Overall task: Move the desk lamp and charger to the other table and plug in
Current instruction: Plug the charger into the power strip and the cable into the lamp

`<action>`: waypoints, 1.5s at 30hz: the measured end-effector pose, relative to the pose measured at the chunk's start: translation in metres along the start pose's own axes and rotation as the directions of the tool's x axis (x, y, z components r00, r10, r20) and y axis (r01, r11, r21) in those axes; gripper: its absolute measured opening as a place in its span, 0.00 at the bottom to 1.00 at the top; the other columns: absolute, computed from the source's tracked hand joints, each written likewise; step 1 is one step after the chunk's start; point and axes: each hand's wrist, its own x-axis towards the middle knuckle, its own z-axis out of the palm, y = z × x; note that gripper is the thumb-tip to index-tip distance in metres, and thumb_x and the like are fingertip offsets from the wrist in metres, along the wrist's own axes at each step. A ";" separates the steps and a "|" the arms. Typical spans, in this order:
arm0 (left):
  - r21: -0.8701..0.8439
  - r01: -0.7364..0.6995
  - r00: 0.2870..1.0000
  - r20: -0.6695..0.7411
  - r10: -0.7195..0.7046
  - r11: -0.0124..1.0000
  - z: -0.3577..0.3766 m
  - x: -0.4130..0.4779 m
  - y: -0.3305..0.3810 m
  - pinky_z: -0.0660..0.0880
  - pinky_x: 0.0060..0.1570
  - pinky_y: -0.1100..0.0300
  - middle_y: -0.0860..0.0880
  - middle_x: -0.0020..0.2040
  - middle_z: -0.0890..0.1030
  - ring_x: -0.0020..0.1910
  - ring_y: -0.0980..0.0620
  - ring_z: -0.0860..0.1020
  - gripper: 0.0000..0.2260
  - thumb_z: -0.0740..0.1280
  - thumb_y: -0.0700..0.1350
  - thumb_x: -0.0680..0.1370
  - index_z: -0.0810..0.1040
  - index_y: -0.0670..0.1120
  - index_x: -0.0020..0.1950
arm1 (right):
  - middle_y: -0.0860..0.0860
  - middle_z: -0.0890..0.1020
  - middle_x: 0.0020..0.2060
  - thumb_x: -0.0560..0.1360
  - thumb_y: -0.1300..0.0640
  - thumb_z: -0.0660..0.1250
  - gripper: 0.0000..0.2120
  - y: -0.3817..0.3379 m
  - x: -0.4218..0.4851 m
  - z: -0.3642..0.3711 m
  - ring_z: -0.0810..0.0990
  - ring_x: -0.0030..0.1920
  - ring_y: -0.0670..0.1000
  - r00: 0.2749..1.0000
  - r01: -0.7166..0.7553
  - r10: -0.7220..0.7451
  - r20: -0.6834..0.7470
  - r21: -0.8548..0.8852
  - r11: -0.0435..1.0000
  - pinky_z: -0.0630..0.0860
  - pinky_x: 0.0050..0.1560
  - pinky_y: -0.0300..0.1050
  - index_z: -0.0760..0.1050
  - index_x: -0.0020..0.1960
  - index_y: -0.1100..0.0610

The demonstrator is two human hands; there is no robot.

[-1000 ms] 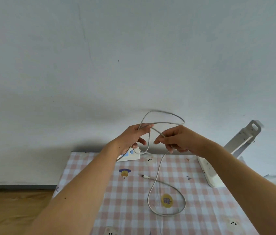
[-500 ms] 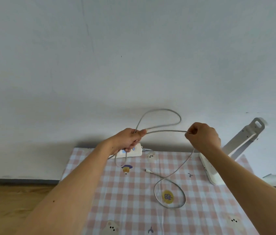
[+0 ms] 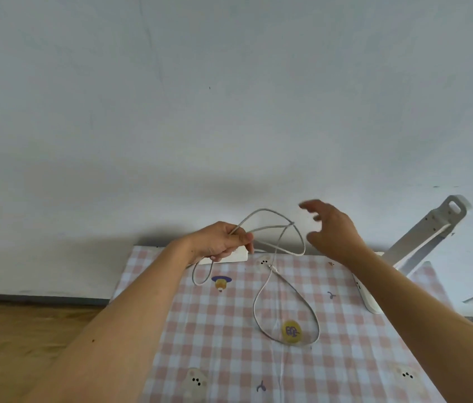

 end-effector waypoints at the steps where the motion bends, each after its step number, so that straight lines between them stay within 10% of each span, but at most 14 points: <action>1: 0.011 0.003 1.000 0.007 -0.003 1.000 0.000 0.000 0.003 0.58 0.22 0.65 0.54 0.22 0.61 0.22 0.55 0.57 0.18 0.67 0.65 0.69 0.82 0.50 0.38 | 0.49 0.74 0.67 0.67 0.64 0.66 0.33 -0.010 0.000 -0.002 0.73 0.64 0.50 0.994 0.112 -0.112 -0.006 0.079 0.991 0.69 0.59 0.41 0.66 0.70 0.47; 4: 0.020 0.000 0.999 0.044 -0.001 1.000 0.001 0.002 0.013 0.59 0.22 0.65 0.53 0.23 0.61 0.22 0.55 0.57 0.19 0.65 0.63 0.71 0.81 0.48 0.38 | 0.44 0.64 0.74 0.64 0.54 0.71 0.44 -0.039 0.000 -0.002 0.60 0.73 0.47 0.915 0.355 -0.366 0.168 0.091 0.930 0.58 0.68 0.39 0.55 0.76 0.44; 7: 0.036 0.008 0.996 0.092 -0.011 0.999 0.001 0.000 0.025 0.61 0.24 0.65 0.52 0.24 0.62 0.23 0.54 0.60 0.18 0.64 0.60 0.75 0.81 0.46 0.40 | 0.49 0.72 0.68 0.65 0.51 0.74 0.41 -0.043 0.004 0.011 0.64 0.71 0.53 0.876 0.394 -0.314 0.366 -0.166 0.904 0.60 0.70 0.46 0.59 0.74 0.46; 12: 0.140 0.059 0.998 -0.015 -0.057 0.988 -0.005 -0.001 0.029 0.75 0.38 0.60 0.49 0.32 0.79 0.31 0.52 0.77 0.08 0.69 0.47 0.76 0.80 0.43 0.45 | 0.47 0.77 0.37 0.72 0.51 0.70 0.04 -0.025 0.011 0.014 0.76 0.44 0.52 0.972 0.217 -0.206 0.111 -0.091 0.972 0.70 0.43 0.43 0.78 0.44 0.51; 18: 0.079 0.112 0.994 -0.009 -0.112 0.991 -0.015 -0.002 0.016 0.78 0.53 0.52 0.45 0.42 0.85 0.41 0.48 0.84 0.06 0.65 0.44 0.79 0.80 0.43 0.47 | 0.48 0.77 0.36 0.73 0.44 0.66 0.11 0.001 0.018 0.012 0.76 0.40 0.51 0.995 0.075 -0.058 0.085 -0.217 0.973 0.66 0.36 0.42 0.72 0.36 0.46; 23: 0.344 0.250 0.945 -0.292 -0.149 0.905 -0.021 0.000 0.000 0.77 0.54 0.49 0.50 0.41 0.85 0.40 0.50 0.84 0.08 0.63 0.37 0.73 0.80 0.46 0.45 | 0.48 0.76 0.32 0.75 0.44 0.64 0.15 0.014 0.018 0.017 0.76 0.38 0.52 0.996 0.055 -0.035 0.079 -0.260 0.964 0.65 0.33 0.41 0.70 0.32 0.47; 31: 0.484 0.382 0.844 -0.530 -0.083 0.787 -0.030 -0.012 -0.024 0.72 0.36 0.60 0.57 0.39 0.80 0.41 0.53 0.78 0.10 0.65 0.38 0.68 0.78 0.53 0.36 | 0.49 0.78 0.35 0.76 0.43 0.62 0.11 0.035 0.023 0.024 0.77 0.40 0.53 0.997 0.000 0.026 0.066 -0.368 0.930 0.68 0.37 0.43 0.74 0.38 0.46; 37: 0.571 0.292 0.814 -0.569 0.114 0.767 -0.031 -0.025 -0.057 0.71 0.43 0.57 0.52 0.49 0.75 0.48 0.50 0.75 0.10 0.66 0.36 0.71 0.78 0.49 0.48 | 0.48 0.78 0.32 0.76 0.43 0.63 0.14 0.050 0.022 0.035 0.78 0.39 0.53 0.988 -0.023 0.079 0.133 -0.379 0.925 0.69 0.37 0.43 0.75 0.36 0.49; 45: 0.939 0.170 0.836 -0.298 0.461 0.299 -0.011 -0.032 -0.099 0.78 0.38 0.54 0.45 0.55 0.78 0.50 0.44 0.78 0.15 0.77 0.42 0.65 0.78 0.43 0.48 | 0.47 0.79 0.23 0.68 0.43 0.73 0.14 0.055 0.023 0.058 0.76 0.26 0.42 0.928 0.023 0.098 0.359 -0.319 0.948 0.70 0.30 0.38 0.75 0.30 0.48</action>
